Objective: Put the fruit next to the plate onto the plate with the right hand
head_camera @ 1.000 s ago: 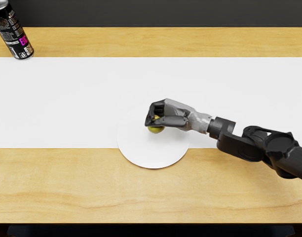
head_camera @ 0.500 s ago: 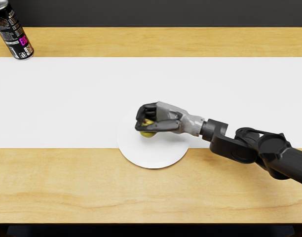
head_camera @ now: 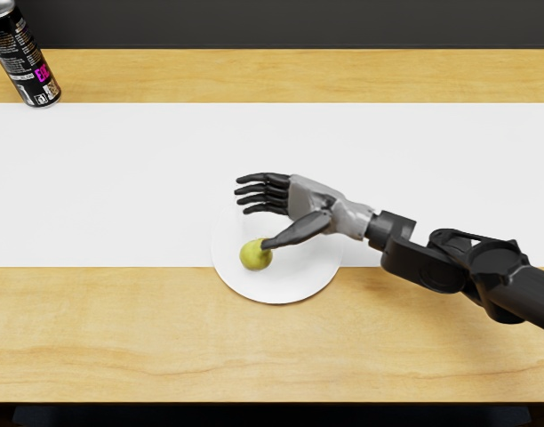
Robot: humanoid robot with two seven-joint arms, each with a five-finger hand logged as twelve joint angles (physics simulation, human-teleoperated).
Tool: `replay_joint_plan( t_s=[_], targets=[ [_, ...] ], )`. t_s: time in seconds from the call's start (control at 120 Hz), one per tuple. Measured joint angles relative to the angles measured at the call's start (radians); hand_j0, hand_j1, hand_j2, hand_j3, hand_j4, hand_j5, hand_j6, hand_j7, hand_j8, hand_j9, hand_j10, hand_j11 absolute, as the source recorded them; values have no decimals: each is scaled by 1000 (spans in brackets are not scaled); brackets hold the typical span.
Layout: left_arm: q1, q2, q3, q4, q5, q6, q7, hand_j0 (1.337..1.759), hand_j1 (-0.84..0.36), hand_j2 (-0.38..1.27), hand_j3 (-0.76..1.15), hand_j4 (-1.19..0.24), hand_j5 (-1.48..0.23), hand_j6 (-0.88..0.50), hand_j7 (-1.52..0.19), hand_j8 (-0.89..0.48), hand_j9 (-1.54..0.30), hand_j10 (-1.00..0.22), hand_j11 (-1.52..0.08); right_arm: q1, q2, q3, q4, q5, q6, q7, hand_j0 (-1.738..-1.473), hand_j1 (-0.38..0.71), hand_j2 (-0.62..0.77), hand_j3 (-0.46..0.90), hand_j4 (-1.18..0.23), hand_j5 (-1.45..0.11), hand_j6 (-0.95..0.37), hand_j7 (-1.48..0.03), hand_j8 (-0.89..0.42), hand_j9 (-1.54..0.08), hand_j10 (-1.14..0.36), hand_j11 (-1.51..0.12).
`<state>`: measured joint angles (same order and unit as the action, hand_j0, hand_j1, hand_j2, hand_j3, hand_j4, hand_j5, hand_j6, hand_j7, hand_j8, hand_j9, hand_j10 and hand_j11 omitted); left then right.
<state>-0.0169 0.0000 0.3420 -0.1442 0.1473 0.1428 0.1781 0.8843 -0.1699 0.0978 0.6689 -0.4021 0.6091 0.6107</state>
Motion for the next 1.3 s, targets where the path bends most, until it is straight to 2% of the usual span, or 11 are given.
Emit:
replay_joint_plan(
  t_s=[0.108,0.233,0.4,0.6,0.817,0.917,1.083,1.3],
  targets=[
    [0,0,0,0,0,0,0,1658,349,0,0,0,0,0,0,0,0,0,0,-6,-6,2,-5,17,1,0,-1658,-123,-40,0,-188,-235,-190,-239,-184,-234,-178,-234],
    [0,0,0,0,0,0,0,1658,349,0,0,0,0,0,0,0,0,0,0,-9,-15,3,-21,29,1,0,-1658,-202,-25,0,-123,-155,-124,-157,-121,-154,-117,-154],
    [0,0,0,0,0,0,0,1658,349,0,0,0,0,0,0,0,0,0,0,-5,-35,4,-36,57,1,0,-1658,-254,-15,0,-80,-101,-80,-102,-79,-101,-77,-101],
    [0,0,0,0,0,0,0,1658,349,0,0,0,0,0,0,0,0,0,0,13,-136,5,-24,181,2,0,-1658,-280,-10,0,-58,-75,-58,-75,-58,-75,-57,-75],
    [0,0,0,0,0,0,0,1658,349,0,0,0,0,-1,0,0,0,0,0,43,-342,-2,149,267,1,0,-1658,-291,-8,0,-49,-64,-49,-65,-49,-64,-49,-64],
    [0,0,0,0,0,0,0,1658,349,0,0,0,0,-1,0,-1,0,0,0,46,-457,-5,253,285,1,-1,-1658,-293,-7,0,-48,-62,-47,-62,-47,-62,-47,-62],
    [0,0,0,0,0,0,0,1658,349,0,0,0,0,-1,0,-1,0,0,0,45,-631,-13,413,317,1,-63,-1658,-294,-7,0,-46,-62,-46,-62,-46,-62,-46,-62],
    [0,0,0,0,0,0,0,1658,349,0,0,0,0,-1,0,-1,0,0,0,42,-770,-33,528,328,1,-83,-1658,-295,-6,0,-45,-61,-45,-61,-45,-61,-45,-61]
  ],
)
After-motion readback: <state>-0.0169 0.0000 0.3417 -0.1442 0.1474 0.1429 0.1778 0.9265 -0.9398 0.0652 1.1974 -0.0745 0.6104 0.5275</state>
